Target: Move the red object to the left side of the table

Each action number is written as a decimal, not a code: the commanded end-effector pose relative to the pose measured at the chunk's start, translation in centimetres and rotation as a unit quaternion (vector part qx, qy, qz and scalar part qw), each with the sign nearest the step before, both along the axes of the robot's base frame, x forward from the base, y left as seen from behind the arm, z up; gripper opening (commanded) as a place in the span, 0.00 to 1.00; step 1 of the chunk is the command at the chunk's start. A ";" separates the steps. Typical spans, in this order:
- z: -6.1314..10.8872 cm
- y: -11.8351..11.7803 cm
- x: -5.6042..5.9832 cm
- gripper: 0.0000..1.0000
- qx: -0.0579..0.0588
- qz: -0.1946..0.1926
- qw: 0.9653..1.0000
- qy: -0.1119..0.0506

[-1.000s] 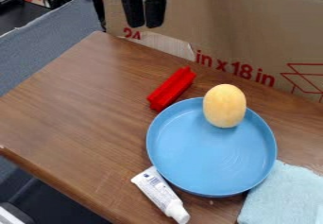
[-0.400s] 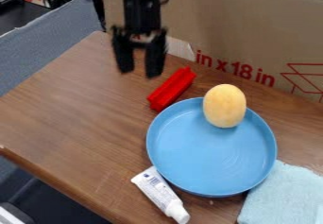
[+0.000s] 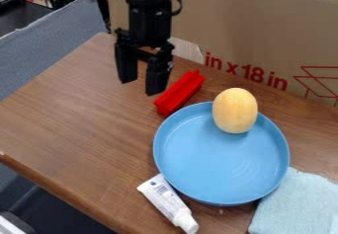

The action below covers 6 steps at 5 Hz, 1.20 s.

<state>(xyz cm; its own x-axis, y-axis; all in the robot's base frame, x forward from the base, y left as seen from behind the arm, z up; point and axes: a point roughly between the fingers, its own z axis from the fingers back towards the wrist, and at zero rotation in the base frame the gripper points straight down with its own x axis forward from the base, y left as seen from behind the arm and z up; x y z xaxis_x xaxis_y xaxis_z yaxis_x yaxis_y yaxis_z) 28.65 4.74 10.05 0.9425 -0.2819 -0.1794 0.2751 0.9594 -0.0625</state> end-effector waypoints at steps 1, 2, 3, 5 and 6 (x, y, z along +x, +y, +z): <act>1.7 -1.1 0.6 1.00 0.029 0.013 0.998 -0.050; 1.7 -1.8 0.8 1.00 0.050 -0.033 0.995 -0.077; 0.6 -1.2 1.5 1.00 0.063 -0.031 0.995 -0.077; -1.8 -1.8 2.0 1.00 0.066 -0.037 0.994 -0.084; -2.6 -1.9 2.4 1.00 0.069 -0.041 0.993 -0.085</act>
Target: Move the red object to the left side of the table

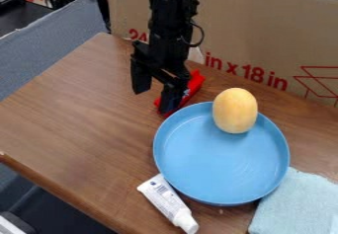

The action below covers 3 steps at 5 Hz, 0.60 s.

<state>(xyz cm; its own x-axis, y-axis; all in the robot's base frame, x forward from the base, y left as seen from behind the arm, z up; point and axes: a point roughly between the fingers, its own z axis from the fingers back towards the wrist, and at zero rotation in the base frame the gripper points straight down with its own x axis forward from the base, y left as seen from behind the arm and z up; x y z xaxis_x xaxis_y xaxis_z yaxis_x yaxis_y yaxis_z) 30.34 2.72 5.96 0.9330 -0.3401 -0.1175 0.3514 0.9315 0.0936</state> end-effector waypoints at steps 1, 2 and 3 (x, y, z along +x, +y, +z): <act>2.2 -1.2 1.2 1.00 0.009 -0.020 0.999 -0.046; 1.5 -1.9 0.7 1.00 0.010 -0.030 0.998 -0.063; 1.9 -1.0 0.5 1.00 0.015 -0.027 0.998 -0.062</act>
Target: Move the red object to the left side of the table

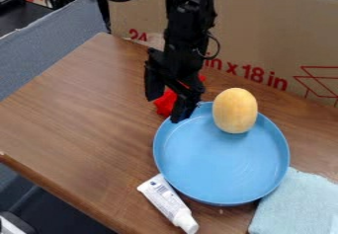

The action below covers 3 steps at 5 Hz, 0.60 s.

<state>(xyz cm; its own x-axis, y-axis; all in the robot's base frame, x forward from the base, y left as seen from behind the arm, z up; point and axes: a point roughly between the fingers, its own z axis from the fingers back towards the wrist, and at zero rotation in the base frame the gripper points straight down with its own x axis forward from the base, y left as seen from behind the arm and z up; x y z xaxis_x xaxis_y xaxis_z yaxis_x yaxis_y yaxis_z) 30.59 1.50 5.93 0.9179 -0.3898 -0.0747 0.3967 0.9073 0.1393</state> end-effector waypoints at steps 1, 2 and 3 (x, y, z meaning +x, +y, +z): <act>1.6 0.1 0.2 1.00 0.002 0.006 0.999 -0.034; 1.1 -0.3 1.1 1.00 0.004 0.002 0.999 -0.036; -0.4 -0.5 1.2 1.00 0.012 -0.001 0.999 -0.033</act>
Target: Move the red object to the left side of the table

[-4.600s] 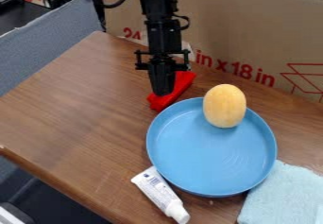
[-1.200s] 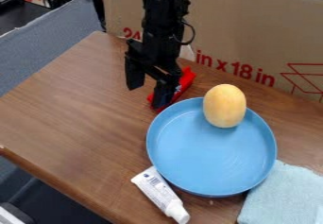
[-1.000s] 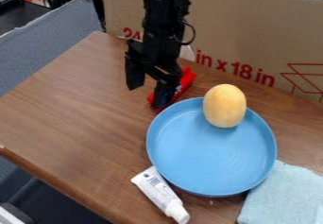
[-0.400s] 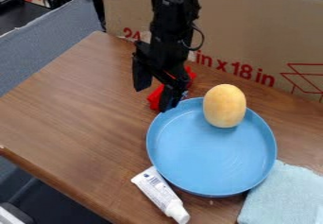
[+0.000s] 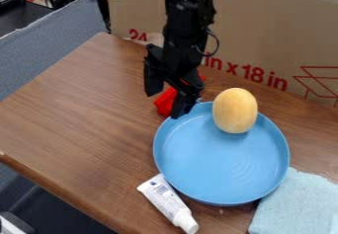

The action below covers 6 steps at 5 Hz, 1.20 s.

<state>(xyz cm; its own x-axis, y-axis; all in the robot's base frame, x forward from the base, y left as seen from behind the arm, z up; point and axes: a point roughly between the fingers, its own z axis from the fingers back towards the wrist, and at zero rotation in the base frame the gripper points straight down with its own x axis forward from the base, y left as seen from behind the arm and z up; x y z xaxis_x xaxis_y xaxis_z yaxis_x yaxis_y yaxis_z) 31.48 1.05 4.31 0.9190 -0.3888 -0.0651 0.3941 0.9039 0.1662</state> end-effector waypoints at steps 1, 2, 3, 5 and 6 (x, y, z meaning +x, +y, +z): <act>0.9 0.8 -0.1 1.00 0.002 0.001 1.000 -0.028; 0.4 1.8 0.1 1.00 0.000 0.014 0.999 -0.035; -0.1 1.7 1.1 1.00 -0.005 0.014 0.999 -0.039; -0.4 1.6 0.4 1.00 -0.022 0.020 0.998 -0.046; 1.3 1.9 1.0 1.00 -0.026 0.036 0.997 -0.057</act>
